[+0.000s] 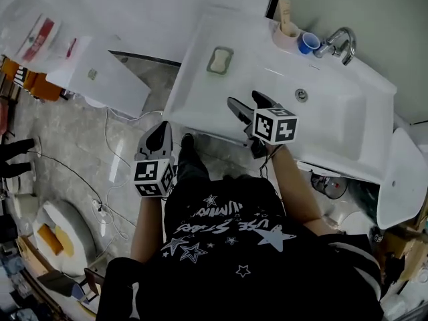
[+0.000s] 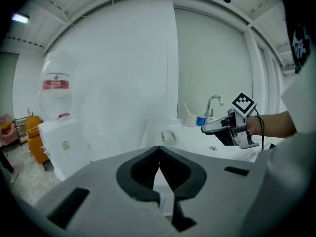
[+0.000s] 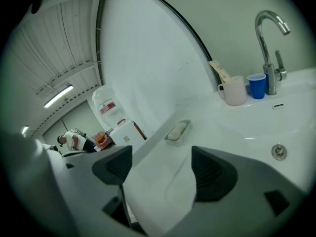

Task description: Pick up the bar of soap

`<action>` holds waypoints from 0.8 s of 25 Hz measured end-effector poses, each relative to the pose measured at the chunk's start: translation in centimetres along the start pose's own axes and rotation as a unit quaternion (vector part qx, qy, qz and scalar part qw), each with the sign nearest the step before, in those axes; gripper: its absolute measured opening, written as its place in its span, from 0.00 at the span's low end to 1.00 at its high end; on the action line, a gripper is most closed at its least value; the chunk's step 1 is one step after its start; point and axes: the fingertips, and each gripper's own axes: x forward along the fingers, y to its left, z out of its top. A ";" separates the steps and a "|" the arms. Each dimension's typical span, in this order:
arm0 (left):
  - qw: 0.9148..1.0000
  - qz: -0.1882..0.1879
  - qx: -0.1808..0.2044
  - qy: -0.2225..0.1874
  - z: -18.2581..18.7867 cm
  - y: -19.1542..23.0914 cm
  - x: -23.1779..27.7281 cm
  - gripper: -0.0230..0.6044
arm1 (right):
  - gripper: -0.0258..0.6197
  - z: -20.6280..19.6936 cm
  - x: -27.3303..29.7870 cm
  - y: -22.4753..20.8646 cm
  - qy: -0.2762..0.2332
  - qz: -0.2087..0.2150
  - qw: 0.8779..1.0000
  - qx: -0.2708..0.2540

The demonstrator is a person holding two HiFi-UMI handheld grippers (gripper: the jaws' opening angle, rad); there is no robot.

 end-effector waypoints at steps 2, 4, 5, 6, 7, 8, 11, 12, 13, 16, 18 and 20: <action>1.000 -0.020 0.002 0.002 0.6 1.4 2.4 0.05 | 0.62 0.6 1.3 -0.7 0.002 -0.023 1.000 0.008; 0.999 -0.038 0.004 0.000 1.5 2.9 4.5 0.05 | 0.61 1.3 2.7 -1.1 0.004 -0.040 0.999 0.016; 0.999 -0.048 0.005 -0.001 2.0 3.7 5.6 0.05 | 0.61 1.7 3.4 -1.1 0.003 -0.048 0.999 0.020; 0.998 -0.060 0.006 0.000 2.4 4.4 6.8 0.05 | 0.61 2.1 4.0 -1.2 0.002 -0.058 0.998 0.025; 0.997 -0.073 0.008 0.003 2.7 5.0 7.9 0.05 | 0.61 2.5 4.5 -1.4 0.000 -0.069 0.997 0.031; 0.996 -0.086 0.010 0.008 2.9 5.6 9.0 0.05 | 0.60 2.7 5.0 -1.5 -0.002 -0.082 0.996 0.038; 0.992 -0.124 0.020 0.015 3.9 7.1 11.8 0.05 | 0.56 3.3 6.6 -1.8 0.000 -0.122 0.990 0.067; 0.990 -0.136 0.024 0.016 4.3 7.5 12.6 0.05 | 0.55 3.3 7.0 -1.9 0.001 -0.133 0.988 0.077; 0.988 -0.149 0.028 0.017 4.7 7.8 13.4 0.05 | 0.54 3.4 7.5 -1.9 0.003 -0.144 0.986 0.086; 0.981 -0.188 0.043 0.024 5.5 8.4 15.6 0.05 | 0.51 3.7 8.6 -2.0 0.003 -0.174 0.979 0.108; 0.976 -0.208 0.049 0.030 5.7 8.8 16.9 0.05 | 0.49 3.9 9.7 -2.0 0.005 -0.189 0.975 0.117; 0.973 -0.221 0.051 0.035 5.8 9.3 18.0 0.05 | 0.47 4.3 11.0 -2.2 0.009 -0.196 0.973 0.122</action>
